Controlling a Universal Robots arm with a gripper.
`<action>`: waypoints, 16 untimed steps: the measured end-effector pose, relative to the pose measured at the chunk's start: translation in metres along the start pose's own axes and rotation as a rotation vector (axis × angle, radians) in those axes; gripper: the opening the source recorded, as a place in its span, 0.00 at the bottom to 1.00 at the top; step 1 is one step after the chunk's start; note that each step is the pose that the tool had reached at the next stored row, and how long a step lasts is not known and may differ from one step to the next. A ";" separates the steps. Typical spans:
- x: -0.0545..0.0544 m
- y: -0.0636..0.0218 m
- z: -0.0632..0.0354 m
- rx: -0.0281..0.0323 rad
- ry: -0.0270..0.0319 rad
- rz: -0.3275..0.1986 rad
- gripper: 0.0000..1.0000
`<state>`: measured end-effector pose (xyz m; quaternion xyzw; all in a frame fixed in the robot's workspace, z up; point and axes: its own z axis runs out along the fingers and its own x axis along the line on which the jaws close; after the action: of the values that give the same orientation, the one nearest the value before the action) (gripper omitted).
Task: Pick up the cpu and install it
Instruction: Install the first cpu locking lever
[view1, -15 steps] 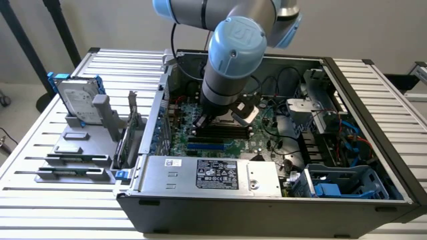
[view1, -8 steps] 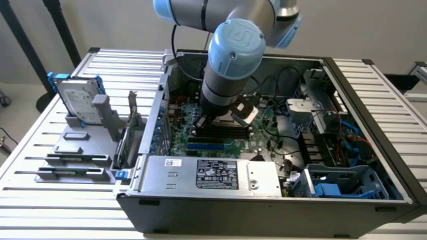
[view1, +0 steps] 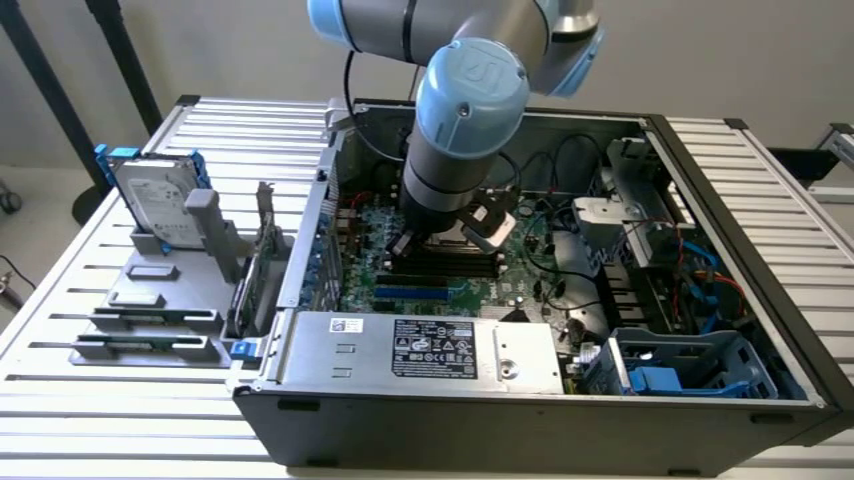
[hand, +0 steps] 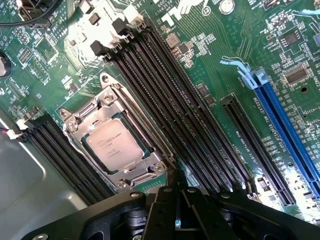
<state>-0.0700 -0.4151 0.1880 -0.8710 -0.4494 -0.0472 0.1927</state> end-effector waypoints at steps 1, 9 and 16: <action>0.000 0.0000 0.0000 -0.0024 -0.0036 0.000 0.11; 0.002 -0.0024 -0.0071 -0.0104 -0.0138 0.001 0.11; 0.011 -0.0105 -0.0190 -0.0096 -0.0164 -0.003 0.11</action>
<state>-0.0700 -0.4081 0.2114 -0.8716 -0.4521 -0.0425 0.1847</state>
